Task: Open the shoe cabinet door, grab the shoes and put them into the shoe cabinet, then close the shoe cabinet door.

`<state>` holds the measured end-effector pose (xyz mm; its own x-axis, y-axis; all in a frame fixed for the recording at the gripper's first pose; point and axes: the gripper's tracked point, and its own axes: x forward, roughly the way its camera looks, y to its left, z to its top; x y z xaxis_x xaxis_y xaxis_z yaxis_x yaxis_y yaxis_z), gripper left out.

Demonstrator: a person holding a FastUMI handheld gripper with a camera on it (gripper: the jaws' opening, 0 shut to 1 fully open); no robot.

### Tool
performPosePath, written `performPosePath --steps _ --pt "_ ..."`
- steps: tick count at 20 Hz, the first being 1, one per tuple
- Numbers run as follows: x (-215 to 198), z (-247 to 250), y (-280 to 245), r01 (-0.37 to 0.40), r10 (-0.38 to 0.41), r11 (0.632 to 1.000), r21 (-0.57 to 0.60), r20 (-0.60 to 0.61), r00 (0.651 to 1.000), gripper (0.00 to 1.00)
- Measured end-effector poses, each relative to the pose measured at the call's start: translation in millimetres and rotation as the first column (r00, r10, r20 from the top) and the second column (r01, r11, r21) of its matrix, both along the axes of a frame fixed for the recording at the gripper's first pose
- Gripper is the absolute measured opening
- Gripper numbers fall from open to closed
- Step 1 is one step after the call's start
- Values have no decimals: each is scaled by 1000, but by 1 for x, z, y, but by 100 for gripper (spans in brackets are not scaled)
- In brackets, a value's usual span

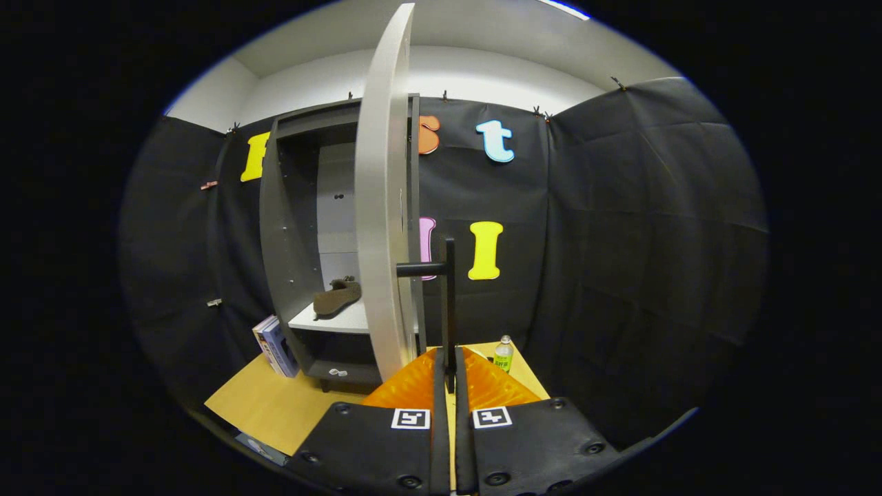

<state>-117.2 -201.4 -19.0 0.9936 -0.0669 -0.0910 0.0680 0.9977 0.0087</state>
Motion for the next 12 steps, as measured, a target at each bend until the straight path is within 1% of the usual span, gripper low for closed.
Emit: performPosePath --steps 2,4,5,6,7,9,12 --pt "-9 5 6 3 -3 1000 -25 30 1000 7" --pt "-12 1 12 15 -14 999 -30 32 999 7" --pt "-11 -3 26 -17 17 1000 -13 23 1000 5" --pt "-15 -8 34 -15 15 1000 -10 14 1000 8" --pt "-21 -10 44 -19 20 1000 -10 24 1000 7" --pt "-16 -13 72 -56 56 998 -1 42 998 7" --pt "-2 -59 111 -104 105 994 14 -61 993 8"
